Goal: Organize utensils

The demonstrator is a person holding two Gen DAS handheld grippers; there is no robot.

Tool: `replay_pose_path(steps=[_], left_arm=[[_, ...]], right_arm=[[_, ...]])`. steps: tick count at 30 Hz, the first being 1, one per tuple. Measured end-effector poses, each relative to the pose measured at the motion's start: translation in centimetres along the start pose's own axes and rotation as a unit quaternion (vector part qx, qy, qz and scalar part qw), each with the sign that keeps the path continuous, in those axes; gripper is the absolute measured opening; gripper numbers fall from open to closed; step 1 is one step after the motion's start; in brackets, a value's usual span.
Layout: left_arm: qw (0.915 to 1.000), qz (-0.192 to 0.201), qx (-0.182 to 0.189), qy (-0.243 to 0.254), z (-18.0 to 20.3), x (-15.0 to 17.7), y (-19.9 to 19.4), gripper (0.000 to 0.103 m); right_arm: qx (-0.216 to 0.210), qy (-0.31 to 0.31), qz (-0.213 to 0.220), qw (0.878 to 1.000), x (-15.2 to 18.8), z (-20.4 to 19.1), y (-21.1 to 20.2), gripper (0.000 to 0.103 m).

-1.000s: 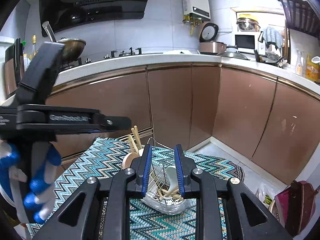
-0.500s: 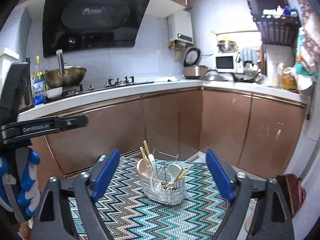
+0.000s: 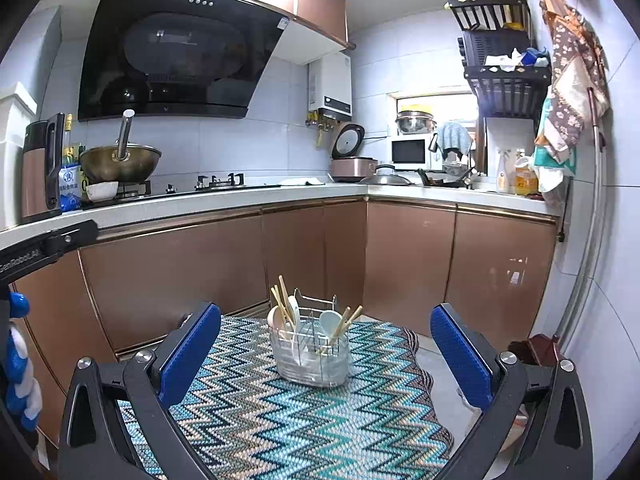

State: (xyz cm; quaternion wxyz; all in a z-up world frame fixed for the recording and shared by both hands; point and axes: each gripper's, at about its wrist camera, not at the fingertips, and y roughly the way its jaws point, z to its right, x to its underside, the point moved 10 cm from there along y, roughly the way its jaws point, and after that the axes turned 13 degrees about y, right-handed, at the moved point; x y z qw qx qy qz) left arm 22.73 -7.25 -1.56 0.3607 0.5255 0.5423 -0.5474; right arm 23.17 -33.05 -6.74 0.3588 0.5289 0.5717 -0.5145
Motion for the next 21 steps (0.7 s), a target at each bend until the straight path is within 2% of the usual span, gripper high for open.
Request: replay_pose_path(steps=[5, 13, 21], left_arm=[[0.9998, 0.003, -0.021, 0.002, -0.7, 0.4, -2.3, 0.071], [0.9983, 0.016, -0.053, 0.019, -1.0, 0.4, -5.2, 0.072], [0.9967, 0.032, -0.07, 0.026, -1.5, 0.1, -7.6, 0.072]], right_arm=[[0.008, -0.003, 0.012, 1.0, -0.1, 0.2, -2.0, 0.103], [0.01, -0.004, 0.034, 0.999, -1.1, 0.4, -4.7, 0.103], [0.01, -0.007, 0.052, 0.999, -1.7, 0.3, -6.7, 0.103]])
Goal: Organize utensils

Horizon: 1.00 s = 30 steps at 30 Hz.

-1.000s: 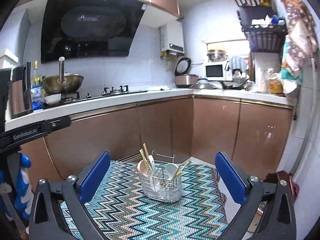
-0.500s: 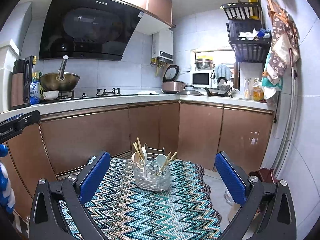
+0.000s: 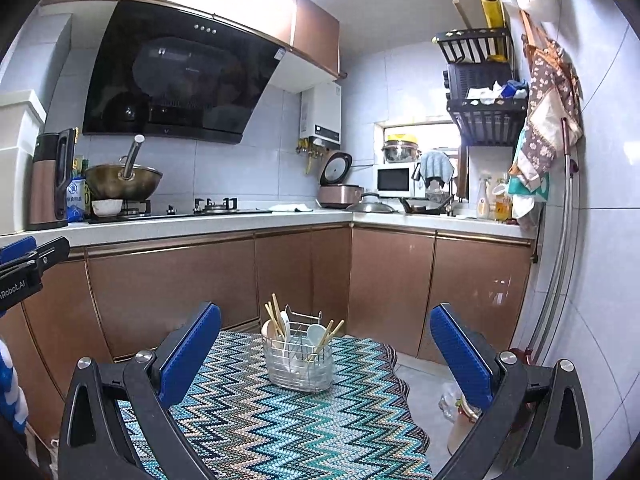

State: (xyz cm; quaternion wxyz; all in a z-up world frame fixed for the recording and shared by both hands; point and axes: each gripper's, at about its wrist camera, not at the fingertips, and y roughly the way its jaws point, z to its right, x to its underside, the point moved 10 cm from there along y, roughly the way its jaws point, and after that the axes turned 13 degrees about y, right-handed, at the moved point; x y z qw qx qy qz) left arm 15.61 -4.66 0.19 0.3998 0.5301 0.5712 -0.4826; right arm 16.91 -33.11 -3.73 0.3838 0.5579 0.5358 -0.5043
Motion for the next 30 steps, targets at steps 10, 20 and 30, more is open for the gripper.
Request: replay_pose_path(steps=[10, 20, 30], left_arm=[[0.9998, 0.013, -0.015, -0.006, -1.9, -0.5, -1.6, 0.072], [0.9997, 0.017, -0.019, -0.004, -2.4, -0.5, -2.5, 0.072], [0.9997, 0.013, -0.02, 0.0, -2.5, -0.4, -2.4, 0.072]], right_arm=[[-0.001, -0.002, 0.017, 1.0, -0.9, -0.5, -1.6, 0.103], [-0.004, -0.01, 0.024, 1.0, -1.0, -1.4, -2.7, 0.103], [-0.001, -0.011, 0.024, 1.0, -1.1, -1.2, -2.8, 0.103]])
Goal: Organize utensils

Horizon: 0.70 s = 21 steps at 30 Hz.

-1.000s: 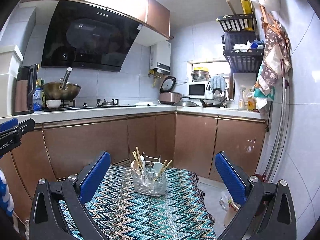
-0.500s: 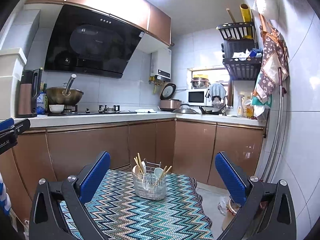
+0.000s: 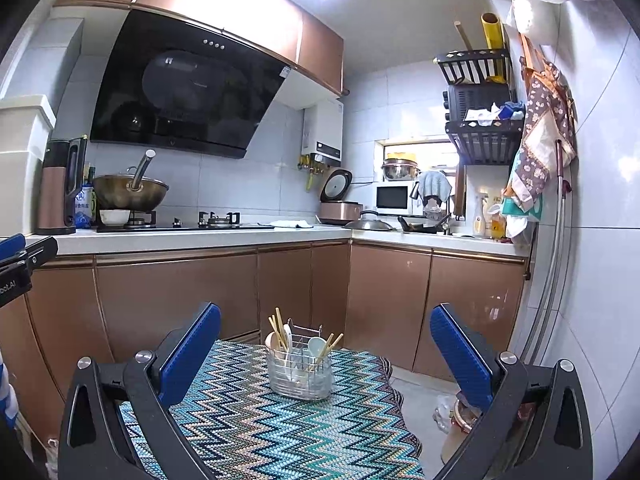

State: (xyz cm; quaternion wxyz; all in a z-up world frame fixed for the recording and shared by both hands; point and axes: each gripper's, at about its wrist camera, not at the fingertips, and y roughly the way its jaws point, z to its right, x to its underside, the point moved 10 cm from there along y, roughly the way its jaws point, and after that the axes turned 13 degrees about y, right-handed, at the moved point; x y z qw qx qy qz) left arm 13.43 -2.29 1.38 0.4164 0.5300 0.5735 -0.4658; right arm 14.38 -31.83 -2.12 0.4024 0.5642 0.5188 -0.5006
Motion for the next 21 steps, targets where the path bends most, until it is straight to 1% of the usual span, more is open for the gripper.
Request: replay_pose_path(steps=[13, 21], left_arm=[[0.9999, -0.004, 0.005, 0.011, 0.8, 0.2, -0.1, 0.072], [0.9998, -0.007, 0.006, 0.015, 1.2, 0.1, 0.2, 0.072]], right_arm=[[0.006, -0.007, 0.009, 1.0, -0.5, 0.1, -0.5, 0.103], [0.019, -0.009, 0.013, 1.0, -0.5, 0.6, -0.4, 0.103]])
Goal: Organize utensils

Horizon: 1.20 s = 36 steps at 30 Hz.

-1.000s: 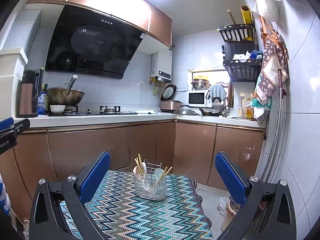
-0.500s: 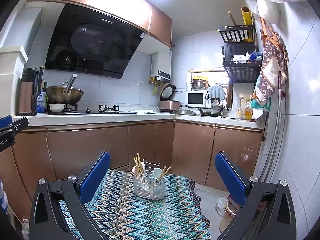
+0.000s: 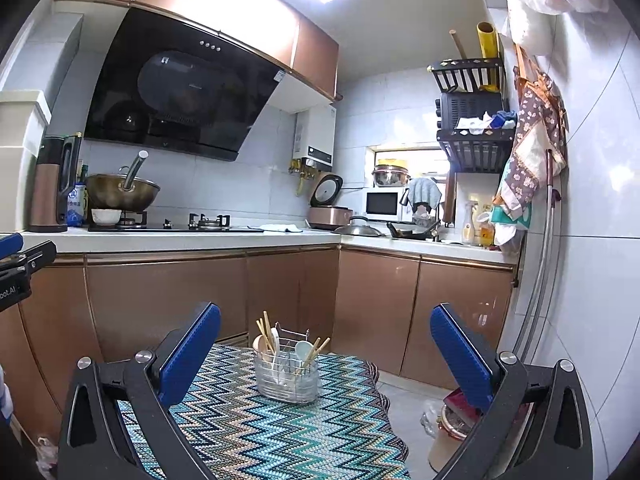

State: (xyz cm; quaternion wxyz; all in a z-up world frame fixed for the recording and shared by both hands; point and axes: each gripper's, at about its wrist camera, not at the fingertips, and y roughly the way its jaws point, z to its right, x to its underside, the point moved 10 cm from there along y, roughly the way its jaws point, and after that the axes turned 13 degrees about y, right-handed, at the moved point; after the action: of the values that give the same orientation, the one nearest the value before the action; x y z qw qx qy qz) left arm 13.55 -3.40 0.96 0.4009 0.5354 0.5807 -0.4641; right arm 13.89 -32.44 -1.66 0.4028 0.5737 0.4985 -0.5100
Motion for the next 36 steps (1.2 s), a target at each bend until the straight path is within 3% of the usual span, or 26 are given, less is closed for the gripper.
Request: replay_pose_path(steps=[36], left_arm=[[0.9998, 0.001, -0.015, -0.011, -1.6, 0.3, 0.0, 0.072]], right_arm=[[0.029, 0.033, -0.001, 0.999, 0.1, 2.5, 0.1, 0.103]])
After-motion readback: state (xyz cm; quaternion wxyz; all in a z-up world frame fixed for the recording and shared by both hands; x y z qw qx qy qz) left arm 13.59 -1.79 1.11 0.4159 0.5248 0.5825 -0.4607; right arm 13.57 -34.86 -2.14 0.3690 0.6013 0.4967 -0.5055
